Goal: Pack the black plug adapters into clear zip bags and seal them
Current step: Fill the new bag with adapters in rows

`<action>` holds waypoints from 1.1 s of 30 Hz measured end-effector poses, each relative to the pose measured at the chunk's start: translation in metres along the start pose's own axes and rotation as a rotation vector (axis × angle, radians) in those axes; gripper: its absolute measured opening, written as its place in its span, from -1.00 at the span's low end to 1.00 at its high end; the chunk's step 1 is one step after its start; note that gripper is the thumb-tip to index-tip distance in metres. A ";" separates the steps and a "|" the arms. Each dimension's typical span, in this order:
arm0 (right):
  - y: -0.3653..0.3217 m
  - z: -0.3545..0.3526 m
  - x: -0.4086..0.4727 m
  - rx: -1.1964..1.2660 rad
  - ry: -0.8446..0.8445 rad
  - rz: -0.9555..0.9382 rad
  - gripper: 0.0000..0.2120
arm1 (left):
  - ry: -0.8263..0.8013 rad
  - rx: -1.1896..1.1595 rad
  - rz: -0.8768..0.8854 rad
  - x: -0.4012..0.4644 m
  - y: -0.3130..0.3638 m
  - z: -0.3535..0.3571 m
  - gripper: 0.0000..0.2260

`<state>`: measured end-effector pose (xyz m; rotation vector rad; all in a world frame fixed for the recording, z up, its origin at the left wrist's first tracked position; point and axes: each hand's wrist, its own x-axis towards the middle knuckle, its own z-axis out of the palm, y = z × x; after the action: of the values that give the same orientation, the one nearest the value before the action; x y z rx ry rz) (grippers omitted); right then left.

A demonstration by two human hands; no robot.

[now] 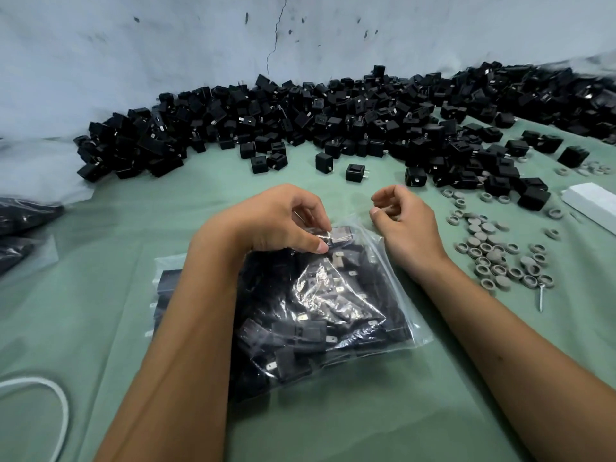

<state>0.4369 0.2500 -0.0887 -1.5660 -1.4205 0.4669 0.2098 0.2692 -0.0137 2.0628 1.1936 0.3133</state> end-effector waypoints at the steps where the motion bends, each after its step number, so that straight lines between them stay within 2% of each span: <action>1: 0.001 0.003 0.007 -0.046 -0.024 -0.026 -0.85 | 0.005 0.006 0.013 0.001 0.002 0.001 -0.80; 6: 0.004 0.025 0.056 -0.398 -0.220 -0.121 -0.48 | 0.004 -0.004 0.129 0.007 0.016 0.011 -0.84; 10: 0.008 0.038 0.085 -0.603 -0.381 -0.131 -0.40 | -0.031 -0.015 0.180 0.013 0.025 0.020 -0.66; 12: 0.008 0.040 0.090 -0.519 -0.366 -0.090 -0.46 | -0.024 0.009 0.178 0.015 0.028 0.024 -0.57; 14: 0.009 0.039 0.089 -0.467 -0.316 -0.126 -0.55 | -0.035 0.051 0.177 0.015 0.029 0.025 -0.56; 16: 0.011 0.033 0.084 -0.363 -0.231 -0.126 -0.65 | -0.039 0.074 0.186 0.015 0.028 0.024 -0.65; 18: 0.011 0.025 0.074 -0.178 -0.160 -0.045 -0.74 | -0.018 0.087 0.195 0.014 0.026 0.023 -0.76; 21: 0.009 0.016 0.054 -0.019 -0.139 -0.008 -0.77 | -0.019 0.011 0.162 0.010 0.023 0.019 -0.83; 27: 0.010 -0.009 0.007 0.243 -0.217 -0.059 -0.62 | 0.015 0.012 0.164 0.004 0.022 0.014 -0.91; 33: 0.008 -0.025 -0.004 0.379 -0.417 -0.141 -0.71 | 0.124 -0.008 0.234 0.003 0.028 0.012 -0.89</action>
<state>0.4599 0.2378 -0.0843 -1.0936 -1.6236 0.9576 0.2365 0.2574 -0.0033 2.2060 1.0195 0.5624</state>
